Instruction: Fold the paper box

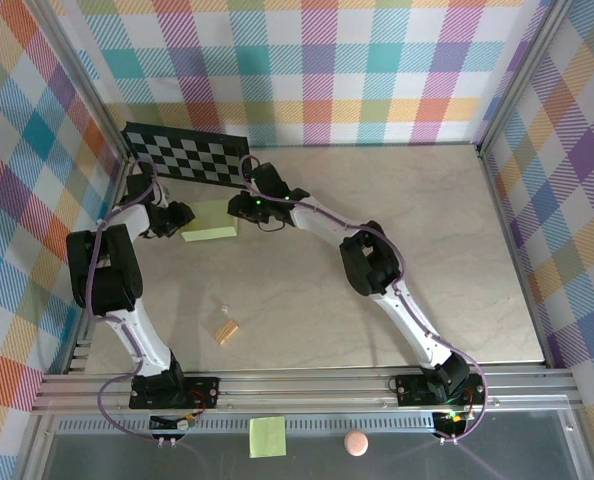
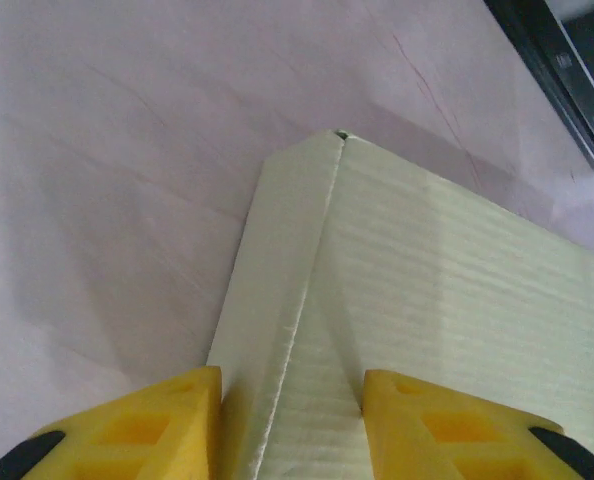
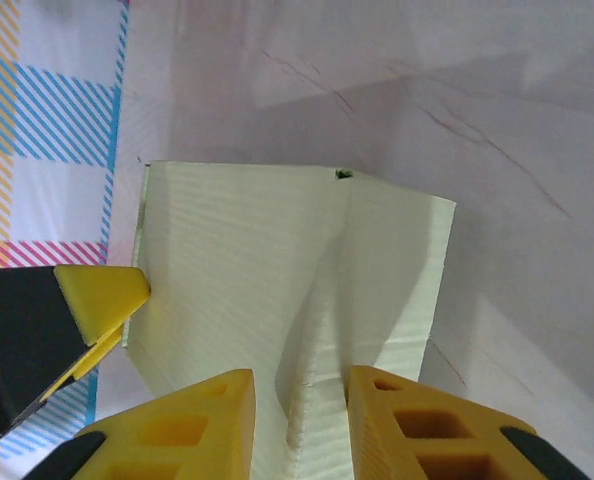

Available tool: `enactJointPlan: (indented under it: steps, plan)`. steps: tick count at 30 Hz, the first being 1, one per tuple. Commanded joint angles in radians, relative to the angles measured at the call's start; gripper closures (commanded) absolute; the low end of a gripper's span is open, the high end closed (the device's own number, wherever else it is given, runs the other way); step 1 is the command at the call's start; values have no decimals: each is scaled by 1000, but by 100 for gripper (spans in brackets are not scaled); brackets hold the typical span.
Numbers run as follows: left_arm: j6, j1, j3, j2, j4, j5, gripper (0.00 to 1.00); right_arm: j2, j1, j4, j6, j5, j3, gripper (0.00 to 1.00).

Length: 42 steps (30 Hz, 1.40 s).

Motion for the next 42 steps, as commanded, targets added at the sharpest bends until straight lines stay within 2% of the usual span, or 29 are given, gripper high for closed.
enactJointPlan:
  steps: [1,3,7,12,14,19,24,26,28,29,33,36,40,42]
  plan:
    - [-23,14,43,49,48,101,59,97,85,90,51,-52,158,69]
    - [-37,25,55,69,68,100,59,146,99,103,54,-13,213,69]
    - [-44,36,72,104,62,48,59,176,100,143,76,70,214,68]
    - [-67,45,61,127,86,28,55,192,100,179,74,79,216,63]
    - [-65,46,66,125,83,16,48,185,99,159,58,78,214,61]
    - [-49,48,105,83,24,-41,35,107,75,63,-28,101,172,44]
    - [-37,48,105,-19,-36,-75,13,-35,41,-1,-144,115,51,29]
    - [-38,48,95,-68,-47,-80,1,-107,31,-15,-200,119,-31,16]
    - [-47,49,72,-117,-45,-79,0,-180,22,-14,-241,120,-124,4]
    - [-53,47,56,-145,-41,-79,0,-226,20,-12,-268,118,-180,1]
    - [-58,41,-17,-253,-25,-77,0,-412,6,-17,-421,124,-415,1]
    - [-60,21,-87,-341,-5,-100,0,-560,-16,-33,-525,177,-608,1]
    - [-4,-53,-221,-472,49,-194,0,-782,-63,-36,-656,270,-884,1]
    - [27,-99,-306,-538,99,-250,0,-892,-94,-38,-702,355,-1008,1]
